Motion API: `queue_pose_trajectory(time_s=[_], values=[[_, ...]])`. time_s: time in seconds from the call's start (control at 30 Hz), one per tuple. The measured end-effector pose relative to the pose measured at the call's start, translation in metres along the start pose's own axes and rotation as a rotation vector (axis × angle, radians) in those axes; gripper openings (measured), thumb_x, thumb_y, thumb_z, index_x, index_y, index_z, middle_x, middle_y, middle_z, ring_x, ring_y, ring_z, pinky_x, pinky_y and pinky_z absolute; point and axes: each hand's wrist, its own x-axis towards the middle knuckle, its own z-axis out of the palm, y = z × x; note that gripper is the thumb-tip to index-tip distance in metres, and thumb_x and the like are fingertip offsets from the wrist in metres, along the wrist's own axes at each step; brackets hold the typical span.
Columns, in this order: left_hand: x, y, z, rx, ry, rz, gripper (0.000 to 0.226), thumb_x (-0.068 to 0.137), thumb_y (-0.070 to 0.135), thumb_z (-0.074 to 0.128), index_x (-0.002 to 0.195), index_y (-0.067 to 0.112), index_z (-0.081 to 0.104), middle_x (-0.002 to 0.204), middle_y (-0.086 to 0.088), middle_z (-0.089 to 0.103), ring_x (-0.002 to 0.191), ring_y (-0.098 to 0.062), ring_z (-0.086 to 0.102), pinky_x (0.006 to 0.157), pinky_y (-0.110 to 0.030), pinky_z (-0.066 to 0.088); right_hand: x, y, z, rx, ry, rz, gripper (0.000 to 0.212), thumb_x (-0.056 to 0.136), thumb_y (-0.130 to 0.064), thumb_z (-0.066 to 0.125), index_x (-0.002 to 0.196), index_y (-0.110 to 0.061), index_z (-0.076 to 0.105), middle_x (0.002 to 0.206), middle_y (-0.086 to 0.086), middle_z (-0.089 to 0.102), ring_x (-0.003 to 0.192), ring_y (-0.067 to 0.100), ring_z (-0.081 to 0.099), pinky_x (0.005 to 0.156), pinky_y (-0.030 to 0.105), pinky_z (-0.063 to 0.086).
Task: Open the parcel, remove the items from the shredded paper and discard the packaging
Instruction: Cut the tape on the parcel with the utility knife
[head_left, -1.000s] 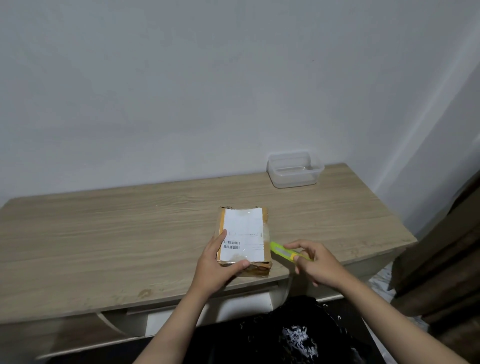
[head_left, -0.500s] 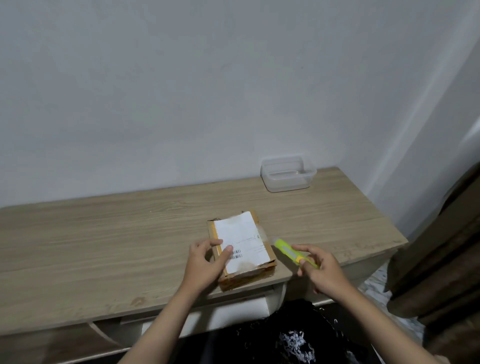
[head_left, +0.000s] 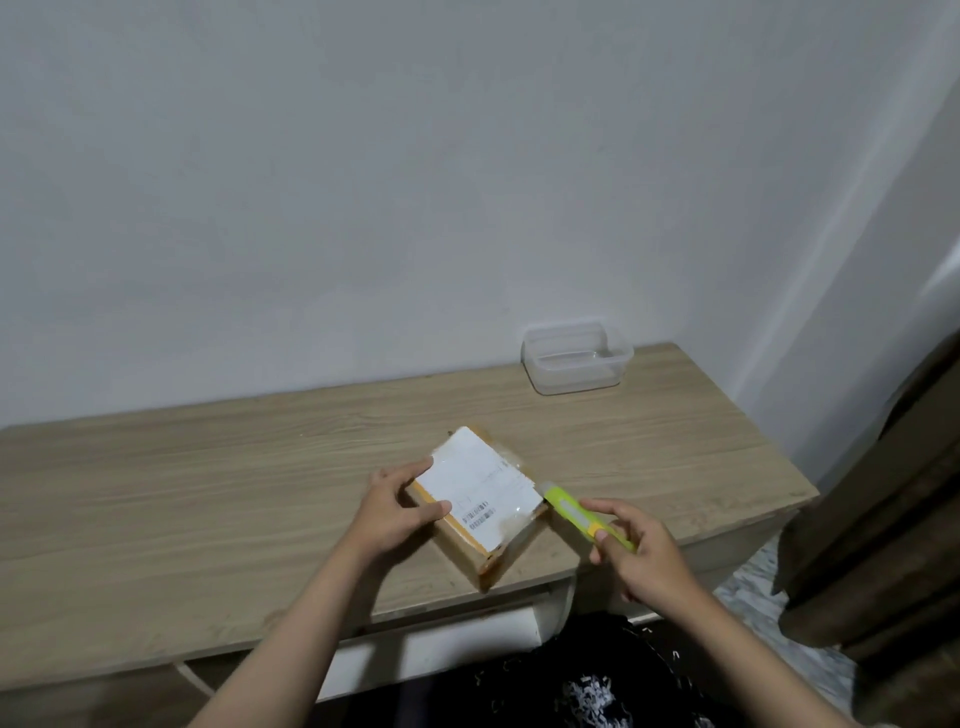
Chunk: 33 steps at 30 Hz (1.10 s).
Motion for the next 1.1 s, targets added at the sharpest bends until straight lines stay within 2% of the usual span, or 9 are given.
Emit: queue_pose_trajectory(time_s=[0.13, 0.23, 0.33, 0.43, 0.53, 0.63, 0.8, 0.97, 1.1], values=[[-0.031, 0.006, 0.007, 0.139, 0.192, -0.089, 0.105, 0.038, 0.077, 0.067, 0.135, 0.049, 0.037, 0.104, -0.004, 0.044, 0.112, -0.019, 0.039, 0.1, -0.028, 0.036, 0.004, -0.001, 0.005, -0.025, -0.004, -0.004, 0.034, 0.091, 0.0, 0.048, 0.115, -0.022, 0.06, 0.062, 0.008, 0.061, 0.027, 0.011, 0.037, 0.031, 0.018, 0.034], [-0.043, 0.01, 0.009, 0.245, 0.2, -0.103, 0.112, 0.047, 0.077, 0.07, 0.142, 0.05, 0.018, 0.106, -0.002, 0.039, 0.115, -0.019, 0.043, 0.088, -0.028, 0.043, 0.007, -0.003, 0.01, -0.066, -0.021, -0.018, 0.035, 0.091, 0.0, 0.049, 0.116, -0.022, 0.06, 0.062, 0.008, 0.062, 0.028, 0.007, 0.039, 0.032, 0.018, 0.035], [-0.044, 0.007, 0.012, 0.289, 0.131, -0.094, 0.111, 0.056, 0.076, 0.067, 0.145, 0.046, 0.009, 0.113, -0.001, 0.034, 0.122, -0.018, 0.045, 0.093, -0.029, 0.043, 0.009, -0.008, 0.014, -0.127, -0.018, -0.054, 0.035, 0.09, -0.001, 0.05, 0.117, -0.021, 0.061, 0.063, 0.007, 0.063, 0.034, 0.003, 0.049, 0.038, 0.009, 0.036], [-0.041, 0.004, 0.013, 0.283, 0.075, -0.096, 0.112, 0.056, 0.08, 0.062, 0.145, 0.047, 0.004, 0.127, -0.005, 0.035, 0.127, -0.02, 0.043, 0.1, -0.031, 0.04, 0.01, -0.013, 0.018, -0.187, 0.021, -0.087, 0.035, 0.088, -0.002, 0.052, 0.115, -0.022, 0.062, 0.062, -0.001, 0.063, 0.042, -0.001, 0.053, 0.045, 0.006, 0.038], [-0.038, -0.001, 0.016, 0.236, 0.065, -0.073, 0.12, 0.049, 0.084, 0.059, 0.146, 0.044, 0.003, 0.144, -0.005, 0.027, 0.136, -0.021, 0.031, 0.109, -0.034, 0.033, 0.015, -0.016, 0.022, -0.292, 0.063, -0.119, 0.034, 0.086, -0.006, 0.054, 0.114, -0.024, 0.062, 0.074, -0.009, 0.063, 0.06, -0.001, 0.056, 0.056, 0.005, 0.04], [-0.038, -0.005, 0.019, 0.151, 0.087, -0.015, 0.124, 0.046, 0.08, 0.061, 0.149, 0.035, 0.008, 0.152, 0.001, 0.028, 0.138, -0.017, 0.028, 0.112, -0.034, 0.029, 0.022, -0.02, 0.027, -0.389, 0.08, -0.143, 0.036, 0.086, -0.008, 0.053, 0.118, -0.023, 0.06, 0.097, 0.001, 0.07, 0.08, 0.014, 0.061, 0.068, 0.018, 0.041], [-0.04, -0.006, 0.022, 0.092, 0.135, 0.018, 0.127, 0.043, 0.076, 0.069, 0.149, 0.029, 0.016, 0.151, 0.004, 0.033, 0.136, -0.014, 0.033, 0.112, -0.038, 0.031, 0.03, -0.032, 0.036, -0.478, 0.063, -0.166, 0.04, 0.086, -0.009, 0.049, 0.124, -0.019, 0.057, 0.1, 0.007, 0.071, 0.082, 0.023, 0.062, 0.067, 0.021, 0.038], [-0.04, -0.008, 0.024, 0.089, 0.154, 0.035, 0.127, 0.044, 0.076, 0.07, 0.149, 0.03, 0.017, 0.15, 0.005, 0.034, 0.135, -0.014, 0.034, 0.111, -0.039, 0.033, 0.036, -0.043, 0.045, -0.573, 0.055, -0.166, 0.042, 0.085, -0.009, 0.048, 0.126, -0.015, 0.055, 0.11, 0.014, 0.069, 0.103, 0.032, 0.062, 0.08, 0.03, 0.047], [-0.039, -0.008, 0.024, 0.091, 0.167, 0.042, 0.127, 0.042, 0.076, 0.071, 0.148, 0.029, 0.019, 0.149, 0.006, 0.036, 0.134, -0.013, 0.035, 0.11, -0.037, 0.034, 0.038, -0.05, 0.05, -0.649, 0.039, -0.173, 0.041, 0.083, -0.009, 0.047, 0.123, -0.015, 0.056, 0.106, 0.015, 0.07, 0.099, 0.034, 0.062, 0.078, 0.035, 0.05]])
